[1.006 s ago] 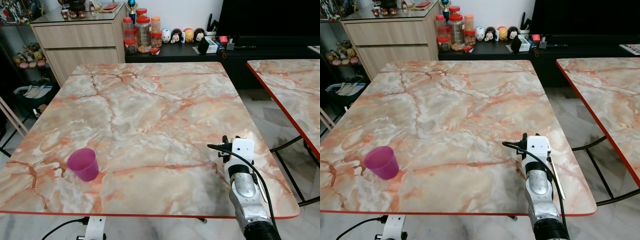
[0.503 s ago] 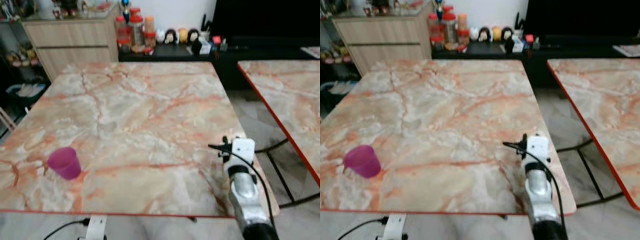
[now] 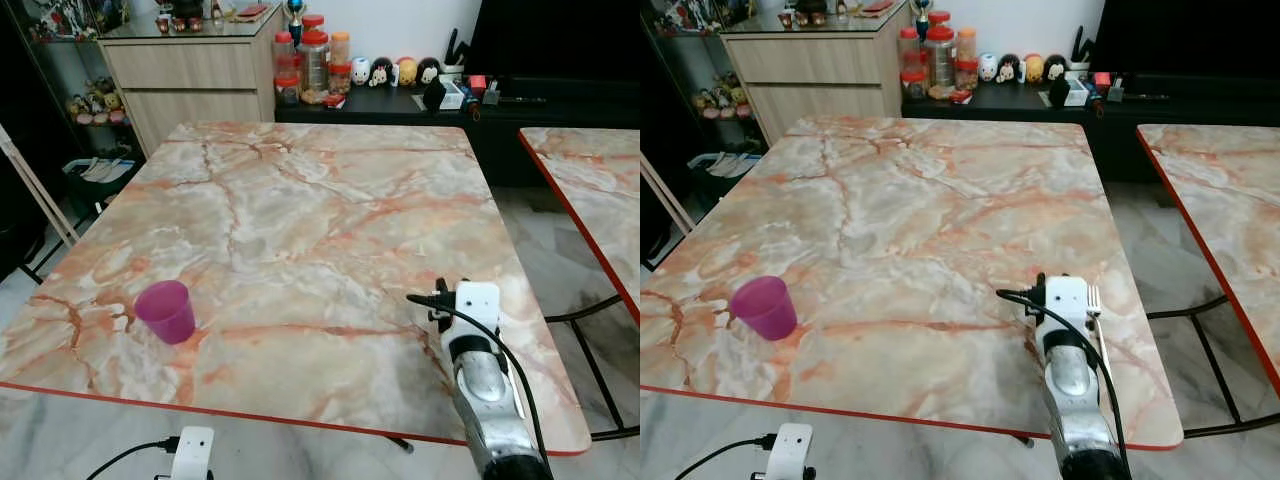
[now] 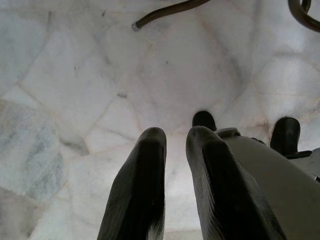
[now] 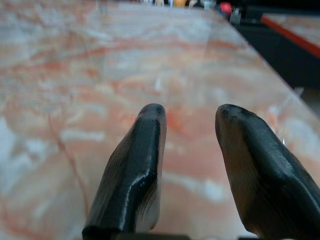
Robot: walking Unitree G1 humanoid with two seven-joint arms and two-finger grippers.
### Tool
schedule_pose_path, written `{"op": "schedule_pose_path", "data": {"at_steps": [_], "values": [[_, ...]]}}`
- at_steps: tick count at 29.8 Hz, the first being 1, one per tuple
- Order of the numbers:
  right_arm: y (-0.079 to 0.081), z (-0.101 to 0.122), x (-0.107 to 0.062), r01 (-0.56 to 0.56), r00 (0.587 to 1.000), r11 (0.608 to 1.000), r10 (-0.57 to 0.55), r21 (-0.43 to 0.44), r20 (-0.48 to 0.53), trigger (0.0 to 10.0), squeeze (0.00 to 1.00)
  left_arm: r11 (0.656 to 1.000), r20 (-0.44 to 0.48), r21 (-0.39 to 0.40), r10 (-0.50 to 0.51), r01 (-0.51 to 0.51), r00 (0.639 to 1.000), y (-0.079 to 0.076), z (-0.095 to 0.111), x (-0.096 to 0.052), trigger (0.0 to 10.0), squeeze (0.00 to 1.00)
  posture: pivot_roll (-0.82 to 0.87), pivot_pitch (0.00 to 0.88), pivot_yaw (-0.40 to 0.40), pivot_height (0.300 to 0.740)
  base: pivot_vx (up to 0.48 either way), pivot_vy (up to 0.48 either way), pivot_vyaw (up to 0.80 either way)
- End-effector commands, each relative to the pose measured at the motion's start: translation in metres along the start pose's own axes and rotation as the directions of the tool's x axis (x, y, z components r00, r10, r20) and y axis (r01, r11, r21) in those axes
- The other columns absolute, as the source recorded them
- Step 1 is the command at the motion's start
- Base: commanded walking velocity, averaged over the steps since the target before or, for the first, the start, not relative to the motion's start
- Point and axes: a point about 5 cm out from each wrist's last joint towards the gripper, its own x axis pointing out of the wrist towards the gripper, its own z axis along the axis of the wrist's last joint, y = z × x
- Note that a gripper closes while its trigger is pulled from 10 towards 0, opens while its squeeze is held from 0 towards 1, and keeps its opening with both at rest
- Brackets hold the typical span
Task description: Setting the table
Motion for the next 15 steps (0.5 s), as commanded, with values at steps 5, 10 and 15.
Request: {"op": "schedule_pose_path", "data": {"at_steps": [5,10,15], "values": [[-0.005,-0.002,-0.015,0.032,0.999,0.999,-0.033,-0.014,-0.033,10.0,0.0,1.0,-0.01,0.005,0.006,-0.006,1.0,0.002,-0.004,-0.001,10.0,0.0,-0.07,0.0,-0.003,0.74,0.0,0.0,0.0],[-0.024,0.0,-0.028,0.039,0.998,0.999,-0.04,-0.02,-0.051,10.0,0.0,1.0,-0.015,0.007,-0.001,0.001,1.0,0.001,-0.006,-0.001,10.0,0.0,-0.08,0.0,0.003,0.74,0.0,0.0,0.0],[-0.038,0.003,-0.025,0.072,0.996,0.997,-0.074,-0.028,-0.047,10.0,0.0,1.0,-0.017,0.023,-0.009,0.009,1.0,-0.001,-0.006,-0.001,10.0,0.0,-0.1,0.0,0.008,0.74,0.0,0.0,0.0]]}}
